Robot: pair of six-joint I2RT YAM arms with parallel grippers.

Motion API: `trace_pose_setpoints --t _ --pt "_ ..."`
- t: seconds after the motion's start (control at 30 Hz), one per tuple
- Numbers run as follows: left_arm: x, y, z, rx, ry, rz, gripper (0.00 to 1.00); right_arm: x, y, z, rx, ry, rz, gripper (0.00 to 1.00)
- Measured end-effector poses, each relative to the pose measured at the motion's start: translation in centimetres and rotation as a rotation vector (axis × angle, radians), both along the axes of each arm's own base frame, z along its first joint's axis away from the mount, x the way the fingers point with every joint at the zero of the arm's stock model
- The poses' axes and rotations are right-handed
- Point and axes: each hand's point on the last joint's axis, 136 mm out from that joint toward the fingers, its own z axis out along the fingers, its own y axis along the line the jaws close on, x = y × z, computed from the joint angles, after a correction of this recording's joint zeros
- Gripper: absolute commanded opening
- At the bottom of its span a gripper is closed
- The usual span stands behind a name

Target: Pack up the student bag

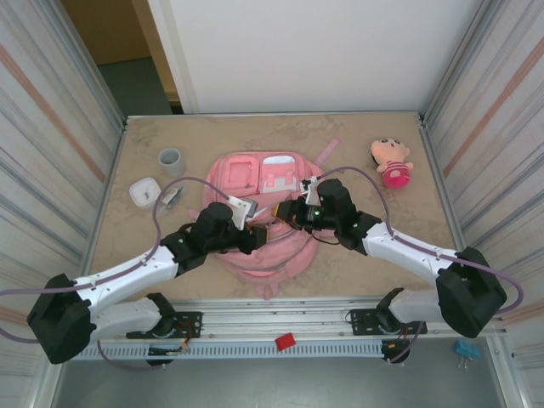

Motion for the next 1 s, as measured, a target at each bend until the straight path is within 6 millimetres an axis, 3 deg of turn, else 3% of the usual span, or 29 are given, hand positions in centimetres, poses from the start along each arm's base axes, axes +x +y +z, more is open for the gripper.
trace_pose_setpoints --t 0.13,0.33,0.63,0.83,1.0 --pt "0.0 -0.1 0.2 -0.001 -0.013 0.001 0.07 0.0 0.0 0.0 -0.001 -0.003 0.002 0.0" --pt "0.1 0.4 0.7 0.002 -0.038 0.024 0.03 0.4 -0.6 0.0 0.003 -0.002 0.004 0.0" --pt "-0.6 4.1 -0.9 0.08 -0.072 0.111 0.01 2.5 -5.0 0.0 -0.001 0.037 -0.039 0.01" --pt "-0.8 4.0 -0.9 0.084 -0.092 0.089 0.01 2.3 -5.3 0.2 -0.006 0.033 -0.046 0.26" --pt "-0.6 3.2 -1.6 0.094 -0.083 0.051 0.0 1.6 -3.5 1.0 0.025 0.006 -0.06 0.41"
